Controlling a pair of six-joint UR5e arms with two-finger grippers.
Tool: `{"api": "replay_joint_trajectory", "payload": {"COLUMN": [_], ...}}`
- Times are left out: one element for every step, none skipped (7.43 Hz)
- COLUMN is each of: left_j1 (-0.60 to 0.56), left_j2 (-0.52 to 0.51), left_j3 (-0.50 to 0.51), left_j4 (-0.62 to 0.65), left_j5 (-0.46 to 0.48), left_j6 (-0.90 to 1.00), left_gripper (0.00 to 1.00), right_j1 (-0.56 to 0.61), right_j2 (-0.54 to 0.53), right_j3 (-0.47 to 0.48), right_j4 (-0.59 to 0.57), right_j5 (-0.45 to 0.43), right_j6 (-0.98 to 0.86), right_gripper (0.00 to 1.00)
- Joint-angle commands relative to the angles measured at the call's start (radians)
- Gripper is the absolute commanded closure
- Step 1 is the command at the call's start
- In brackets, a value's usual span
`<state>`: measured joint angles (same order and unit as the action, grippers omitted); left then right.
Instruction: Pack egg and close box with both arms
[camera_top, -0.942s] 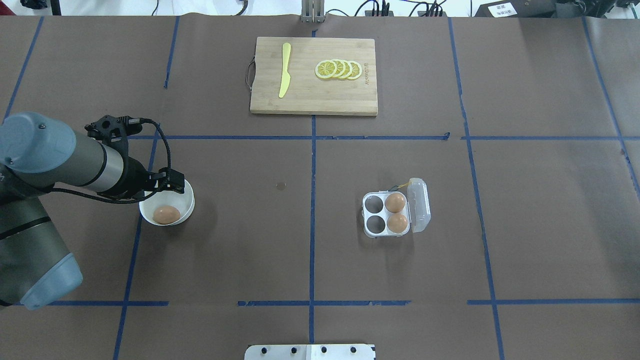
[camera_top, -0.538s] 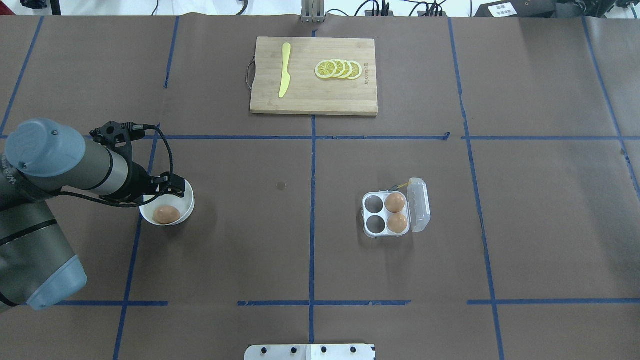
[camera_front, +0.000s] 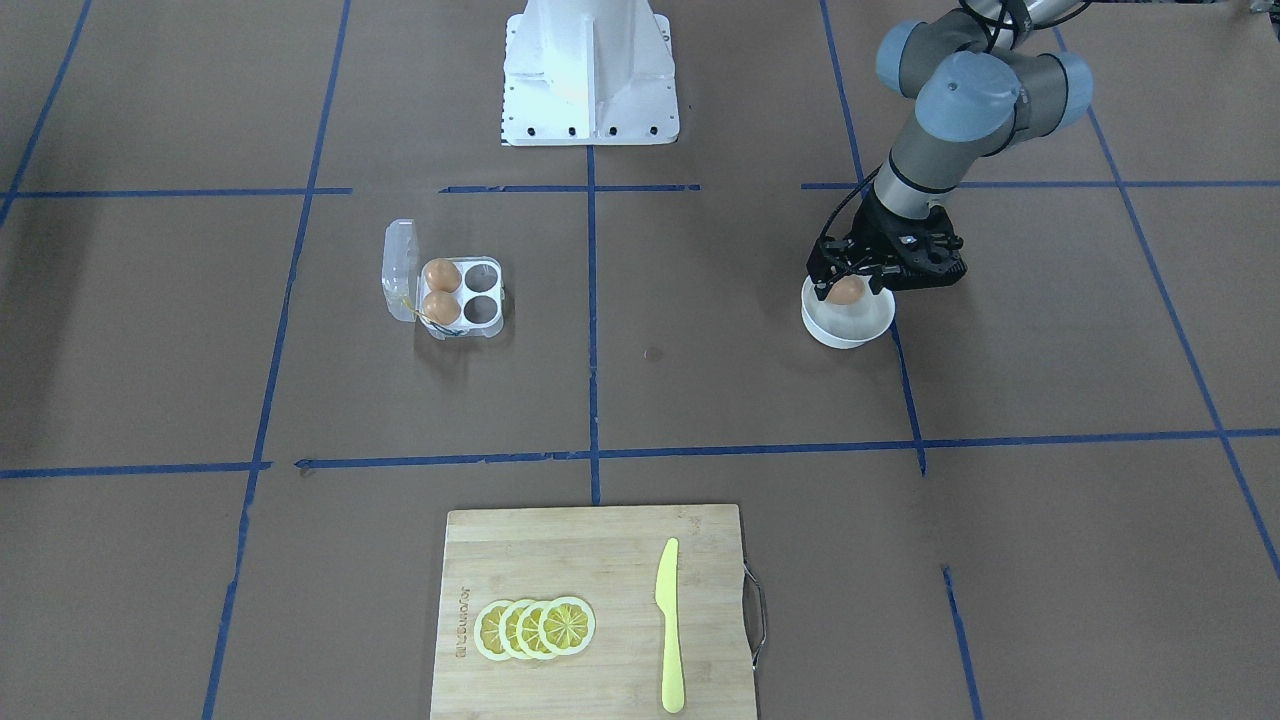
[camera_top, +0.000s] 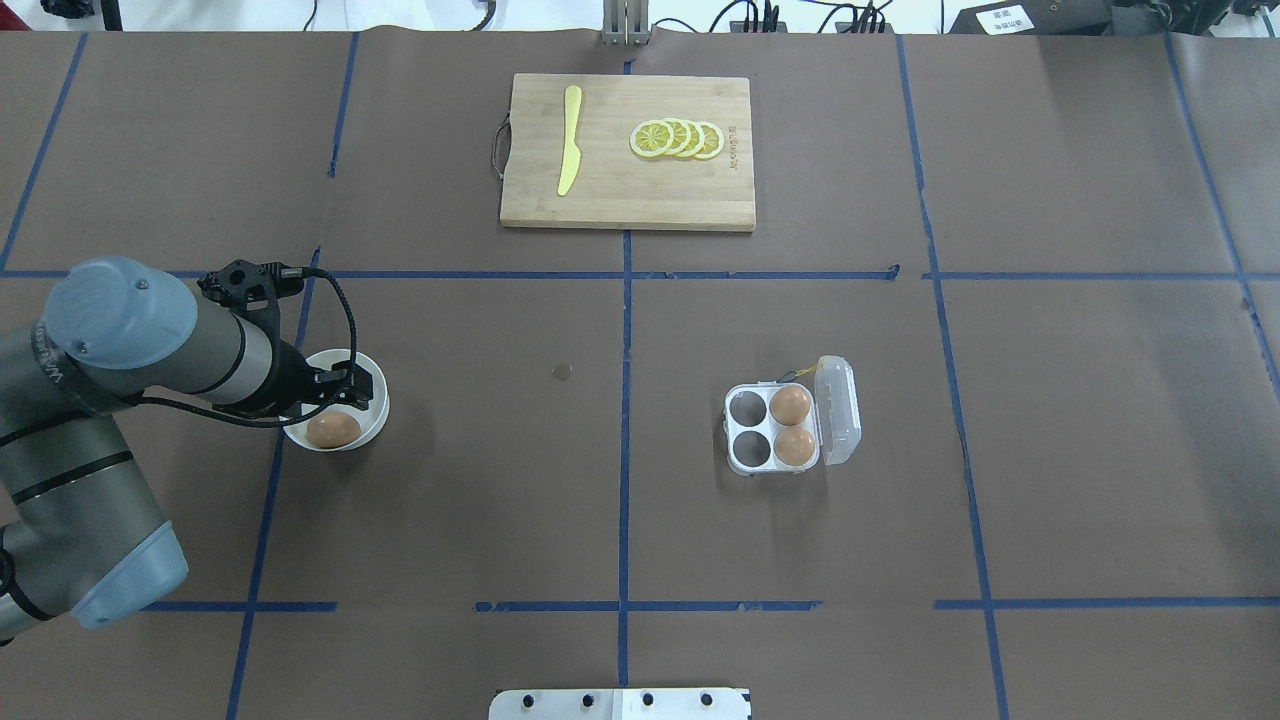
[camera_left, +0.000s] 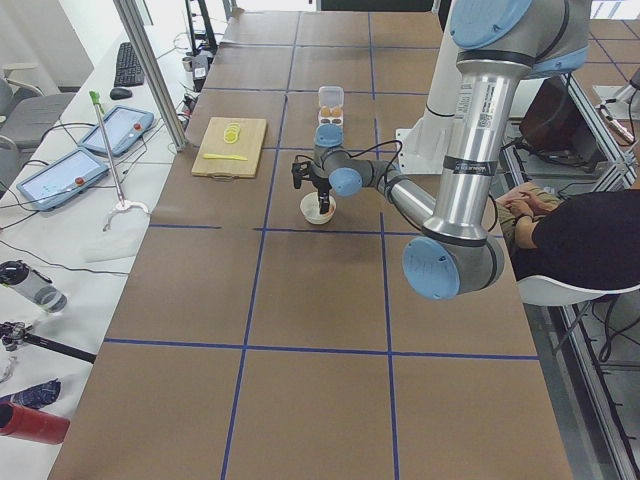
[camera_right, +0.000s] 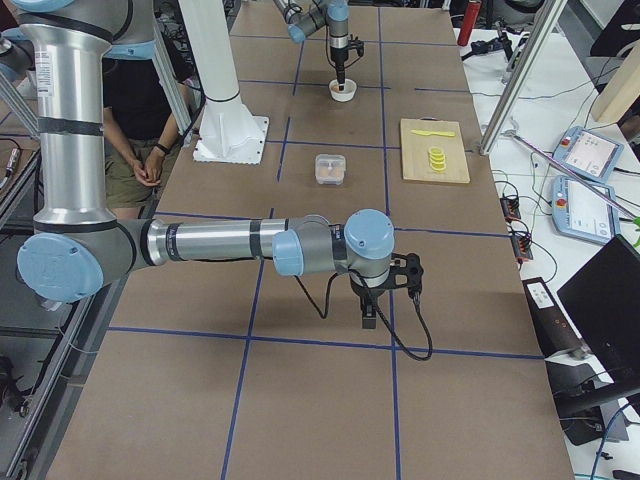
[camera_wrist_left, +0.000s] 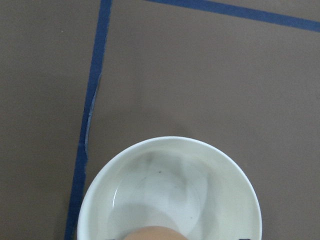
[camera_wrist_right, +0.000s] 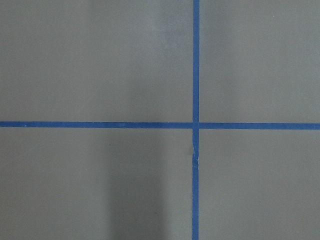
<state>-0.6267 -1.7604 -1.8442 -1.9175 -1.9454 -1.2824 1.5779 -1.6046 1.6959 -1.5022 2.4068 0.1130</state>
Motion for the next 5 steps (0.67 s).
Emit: {"api": "replay_joint_trajectory", "payload": {"left_j1": [0.002, 0.005, 0.011, 0.027, 0.054], "left_j2": [-0.007, -0.007, -0.007, -0.005, -0.004], "left_j3": [0.008, 0.007, 0.006, 0.006, 0.008], "left_j4": [0.000, 0.000, 0.002, 0.003, 0.006], "left_j5": [0.003, 0.003, 0.003, 0.005, 0.023], "left_j6": [0.000, 0.000, 0.000, 0.002, 0.005], "left_gripper": [0.24, 0.24, 0.24, 0.23, 0.24], "right_j1": [-0.001, -0.001, 0.001, 0.001, 0.001], "right_j2": [0.000, 0.000, 0.002, 0.002, 0.002], "right_j3": [-0.004, -0.005, -0.007, -0.007, -0.008], "right_j4": [0.000, 0.000, 0.000, 0.000, 0.000], "right_j5": [0.000, 0.000, 0.000, 0.000, 0.000], "right_j6": [0.001, 0.001, 0.001, 0.001, 0.001], "right_gripper": [0.00, 0.00, 0.00, 0.00, 0.00]}}
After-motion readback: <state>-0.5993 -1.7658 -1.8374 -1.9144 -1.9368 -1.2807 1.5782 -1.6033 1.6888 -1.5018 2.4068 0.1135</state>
